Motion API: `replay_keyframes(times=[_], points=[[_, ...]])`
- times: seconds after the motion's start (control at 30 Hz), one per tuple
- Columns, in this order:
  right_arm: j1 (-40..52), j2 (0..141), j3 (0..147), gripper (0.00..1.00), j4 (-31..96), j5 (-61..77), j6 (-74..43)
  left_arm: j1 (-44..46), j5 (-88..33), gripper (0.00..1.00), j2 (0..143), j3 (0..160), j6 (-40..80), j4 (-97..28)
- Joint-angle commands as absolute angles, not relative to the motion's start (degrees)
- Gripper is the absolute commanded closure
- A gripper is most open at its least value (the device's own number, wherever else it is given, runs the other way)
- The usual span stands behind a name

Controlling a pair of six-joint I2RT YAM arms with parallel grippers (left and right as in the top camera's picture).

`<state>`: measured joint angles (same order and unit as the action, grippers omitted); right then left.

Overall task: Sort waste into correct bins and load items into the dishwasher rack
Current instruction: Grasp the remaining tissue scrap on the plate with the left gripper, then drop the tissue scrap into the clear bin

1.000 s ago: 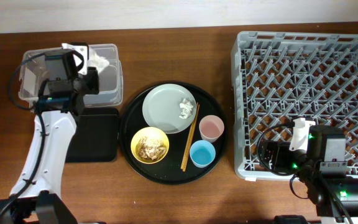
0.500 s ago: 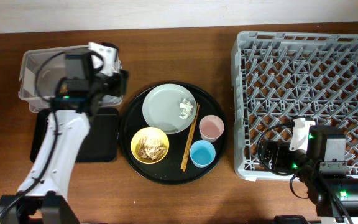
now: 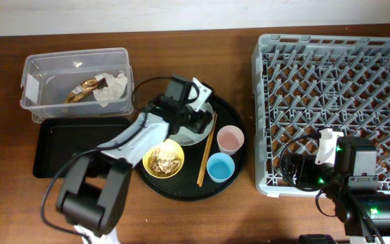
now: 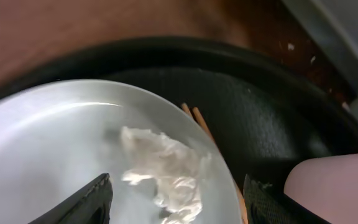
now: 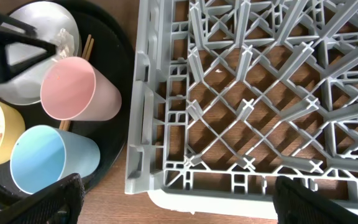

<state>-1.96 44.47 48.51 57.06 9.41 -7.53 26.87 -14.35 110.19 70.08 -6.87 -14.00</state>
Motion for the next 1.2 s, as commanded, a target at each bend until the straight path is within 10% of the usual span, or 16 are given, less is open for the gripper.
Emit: replay_keyframes(times=[0.0,0.53,1.17], points=[[-2.2,44.3,49.5,0.02,57.1,9.9,-7.6,27.6,-11.3,0.34,113.3,70.4,-7.2,-13.5],[-2.2,44.3,49.5,0.01,57.2,9.9,-7.6,27.6,-10.0,0.99,114.1,70.4,-7.2,-14.8],[-2.2,44.3,49.5,0.02,57.3,9.9,-7.6,9.8,-5.9,0.99,91.5,70.5,-7.2,-21.4]])
